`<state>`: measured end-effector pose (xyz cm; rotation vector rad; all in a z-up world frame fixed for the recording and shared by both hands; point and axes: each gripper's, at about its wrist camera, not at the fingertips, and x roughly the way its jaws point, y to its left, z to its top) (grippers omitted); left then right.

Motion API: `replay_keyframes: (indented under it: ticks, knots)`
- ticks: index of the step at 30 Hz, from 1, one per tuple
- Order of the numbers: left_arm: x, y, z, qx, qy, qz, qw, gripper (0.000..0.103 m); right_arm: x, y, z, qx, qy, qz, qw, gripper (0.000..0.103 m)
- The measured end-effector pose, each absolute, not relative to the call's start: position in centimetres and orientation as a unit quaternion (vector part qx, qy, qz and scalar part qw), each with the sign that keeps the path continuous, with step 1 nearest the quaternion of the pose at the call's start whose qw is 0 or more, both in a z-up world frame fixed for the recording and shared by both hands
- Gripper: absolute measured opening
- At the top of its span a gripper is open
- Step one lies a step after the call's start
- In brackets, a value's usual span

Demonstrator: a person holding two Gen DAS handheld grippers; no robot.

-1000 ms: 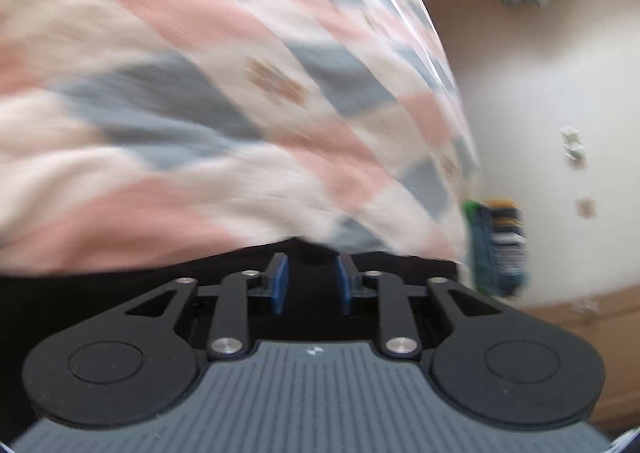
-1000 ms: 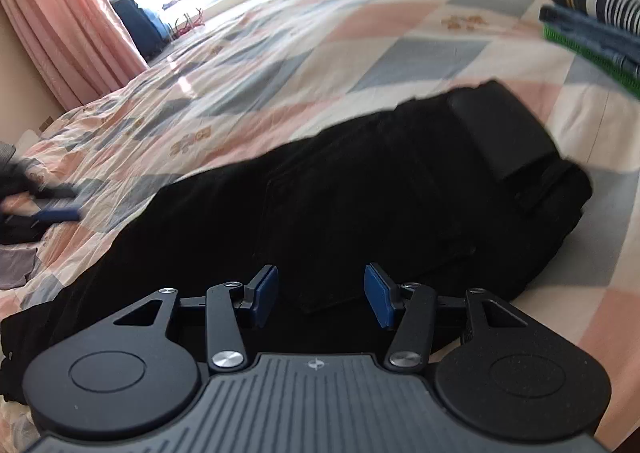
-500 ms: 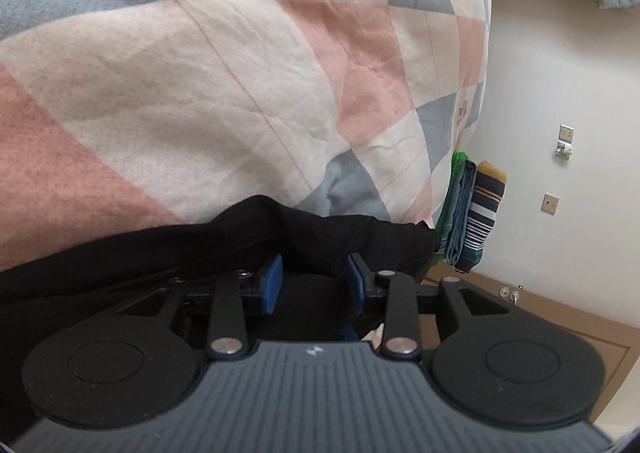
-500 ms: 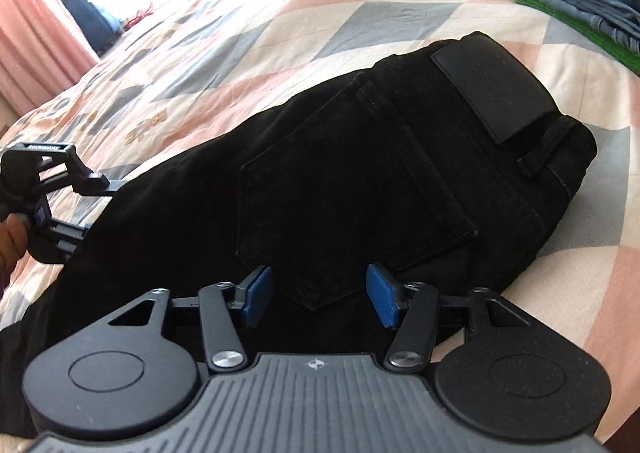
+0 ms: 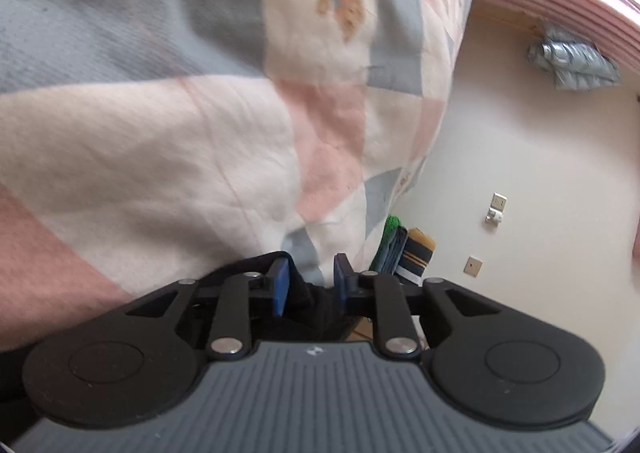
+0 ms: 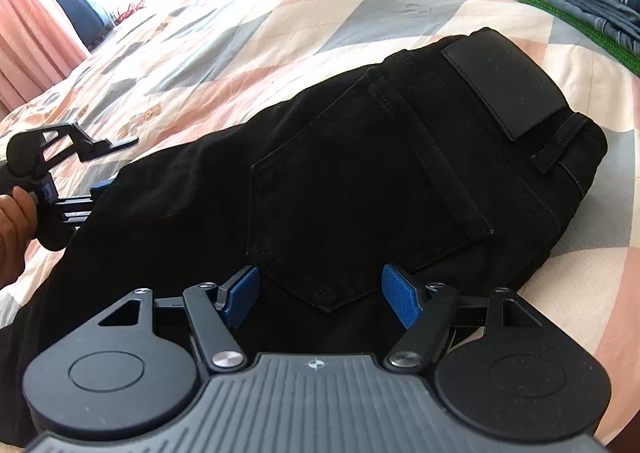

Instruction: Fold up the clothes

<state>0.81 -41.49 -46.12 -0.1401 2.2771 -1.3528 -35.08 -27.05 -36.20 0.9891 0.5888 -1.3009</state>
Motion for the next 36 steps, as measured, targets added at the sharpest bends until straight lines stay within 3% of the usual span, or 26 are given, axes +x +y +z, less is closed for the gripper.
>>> replay_keyframes:
  ticks: [7,13,17,19,22,24,25,30,32,35,36]
  knots:
    - [-1.9,-41.7,-43.9,0.067,0.807,-0.537,0.235,0.027,-35.5,-27.3,-36.5,0.449,0.240,-0.576,0.639,0.075]
    - [-1.5,-44.8,-43.6,0.016,0.823,-0.512,0.247,0.023,-35.1,-27.4,-36.7,0.439,0.250,-0.575,0.644,0.076]
    - [0.6,-42.9,-47.7,-0.073,0.872,-0.425,0.232,0.023,-34.8,-27.6,-36.6,0.438,0.254,-0.572,0.646,0.076]
    - [1.8,-42.7,-46.2,-0.091,0.850,-0.452,0.255,0.023,-34.5,-27.7,-36.4,0.434,0.270,-0.565,0.648,0.076]
    - [3.5,-42.4,-44.1,-0.116,0.814,-0.491,0.288,0.014,-34.3,-27.8,-35.4,0.420,0.299,-0.567,0.643,0.064]
    - [4.5,-42.2,-42.4,-0.126,0.786,-0.520,0.310,0.015,-34.8,-28.2,-34.0,0.400,0.290,-0.579,0.648,0.043]
    - [4.4,-42.4,-40.8,-0.100,0.767,-0.547,0.319,0.015,-35.1,-28.4,-33.3,0.389,0.282,-0.586,0.652,0.039]
    - [-1.1,-41.1,-34.9,0.057,0.660,-0.693,0.283,0.015,-36.0,-32.0,-31.5,0.315,0.271,-0.605,0.679,0.035]
    - [-4.3,-39.8,-35.2,0.101,0.625,-0.726,0.268,0.015,-36.4,-33.9,-32.1,0.292,0.276,-0.608,0.685,0.035]
    - [-6.8,-39.8,-38.0,0.157,0.560,-0.744,0.329,0.015,-37.0,-36.5,-34.7,0.291,0.303,-0.595,0.685,0.034]
    - [-7.1,-40.1,-39.3,0.170,0.547,-0.742,0.350,0.002,-37.1,-37.2,-35.6,0.297,0.305,-0.589,0.687,0.032]
